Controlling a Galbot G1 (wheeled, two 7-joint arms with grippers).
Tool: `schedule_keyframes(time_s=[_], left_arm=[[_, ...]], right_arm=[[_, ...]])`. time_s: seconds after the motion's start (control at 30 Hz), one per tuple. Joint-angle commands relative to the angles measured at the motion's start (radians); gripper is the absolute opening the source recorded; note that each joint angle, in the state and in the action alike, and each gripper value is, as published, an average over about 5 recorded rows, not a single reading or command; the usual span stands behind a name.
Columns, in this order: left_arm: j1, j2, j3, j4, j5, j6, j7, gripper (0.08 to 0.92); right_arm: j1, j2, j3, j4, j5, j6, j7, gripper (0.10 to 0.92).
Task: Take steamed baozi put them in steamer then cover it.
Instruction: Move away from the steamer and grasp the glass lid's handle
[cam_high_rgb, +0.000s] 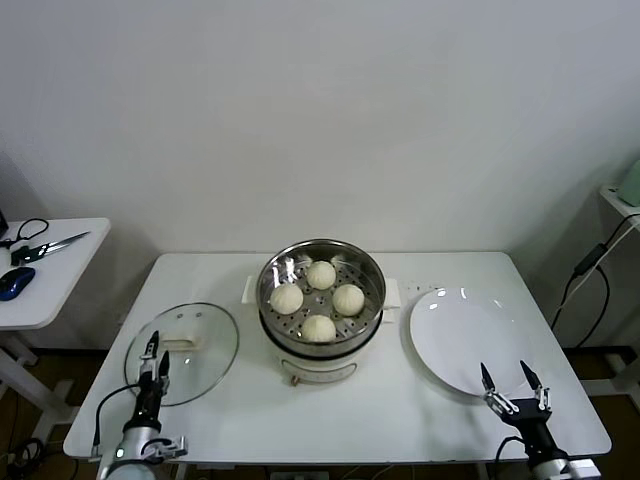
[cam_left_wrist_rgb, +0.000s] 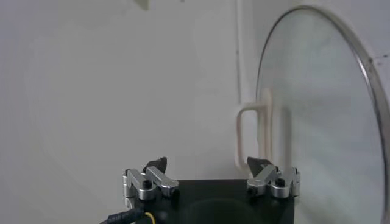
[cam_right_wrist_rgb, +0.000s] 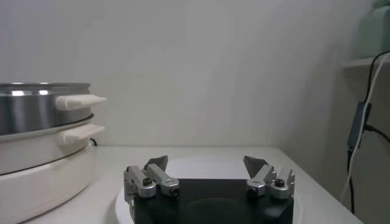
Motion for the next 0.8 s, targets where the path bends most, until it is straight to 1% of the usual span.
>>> schedule_keyframes(time_s=[0.03,0.23,0.33,0.43,0.8], left_arm=[[-0.11,0.008,0.027,0.111,0.017,-0.009,-0.011,0.823],[-0.139,0.03,0.051,0.116,-0.019,-0.005,0.007,0.823],[-0.15,0.038,0.058,0.13,-0.031,-0.009,0.02,0.801],[-0.157,0.041,0.059,0.155,-0.031,-0.021,0.028,0.732],[-0.148,0.045,0.05,0.176,-0.025,-0.043,0.034,0.411]], right_arm=[[-0.032,0.017,0.013,0.02,-0.006,0.008,0.003,0.823],[-0.041,0.024,0.014,0.027,-0.012,0.014,0.002,0.823],[-0.046,0.029,0.015,0.04,-0.014,0.015,0.002,0.823],[-0.051,0.034,0.014,0.051,-0.016,0.015,0.001,0.823],[-0.046,0.048,0.012,0.07,-0.026,0.009,0.007,0.823]])
